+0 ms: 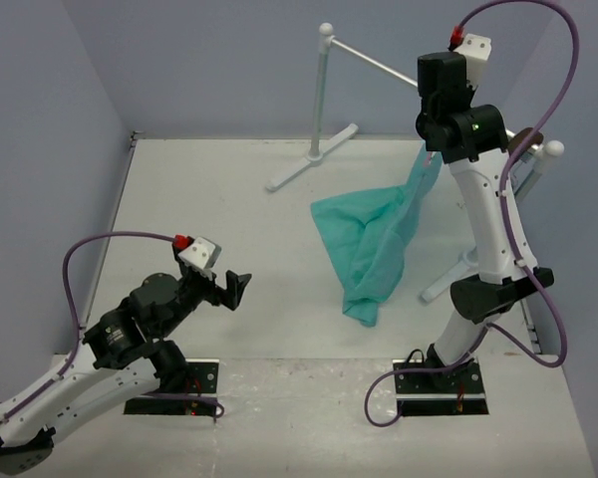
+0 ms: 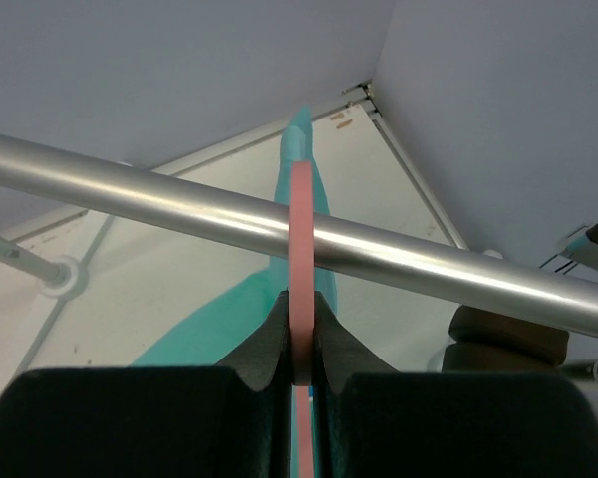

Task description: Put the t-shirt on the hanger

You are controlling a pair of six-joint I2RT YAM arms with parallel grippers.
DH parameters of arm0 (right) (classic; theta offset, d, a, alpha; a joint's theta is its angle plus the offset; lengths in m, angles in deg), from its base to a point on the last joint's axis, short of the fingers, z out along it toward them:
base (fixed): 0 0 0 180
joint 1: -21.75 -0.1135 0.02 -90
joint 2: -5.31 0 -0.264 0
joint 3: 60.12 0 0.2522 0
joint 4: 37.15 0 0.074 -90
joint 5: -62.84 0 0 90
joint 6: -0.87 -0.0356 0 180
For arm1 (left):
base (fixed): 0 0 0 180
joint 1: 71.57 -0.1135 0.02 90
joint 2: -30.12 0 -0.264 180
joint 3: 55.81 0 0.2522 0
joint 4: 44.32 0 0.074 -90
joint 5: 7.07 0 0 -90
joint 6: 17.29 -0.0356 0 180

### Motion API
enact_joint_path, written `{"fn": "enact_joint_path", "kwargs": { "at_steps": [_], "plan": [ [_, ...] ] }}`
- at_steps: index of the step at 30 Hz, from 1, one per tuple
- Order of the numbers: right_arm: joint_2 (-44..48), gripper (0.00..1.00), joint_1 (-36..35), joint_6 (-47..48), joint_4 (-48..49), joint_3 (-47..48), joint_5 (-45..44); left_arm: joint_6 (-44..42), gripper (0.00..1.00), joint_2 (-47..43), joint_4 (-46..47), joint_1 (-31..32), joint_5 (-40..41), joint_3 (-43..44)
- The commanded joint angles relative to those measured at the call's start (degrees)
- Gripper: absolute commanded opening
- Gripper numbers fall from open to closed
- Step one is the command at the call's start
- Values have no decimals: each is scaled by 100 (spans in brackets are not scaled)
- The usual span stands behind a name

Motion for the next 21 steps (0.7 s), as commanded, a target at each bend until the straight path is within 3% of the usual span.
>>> {"fn": "enact_joint_path", "kwargs": {
  "at_steps": [1,10,12,13,14,17,21],
  "plan": [
    [279,0,51,-309,421,-422,-32,68,100,-61,286,-59,-96,11],
    [515,0,60,-417,823,-1213,192,59,100,-18,285,-102,-115,20],
    [608,21,60,-402,937,-1453,299,71,100,4,285,-155,-82,21],
    [656,39,60,-408,978,-1495,370,89,100,28,285,-202,-47,27],
    [688,49,60,-410,1003,-1520,433,106,100,70,285,-309,-19,34],
    [857,60,60,-410,1049,-1518,667,151,100,175,316,-745,-87,28],
    [1302,94,21,-488,1082,-1784,1237,327,100,240,311,-1654,138,46]
  ]
}}
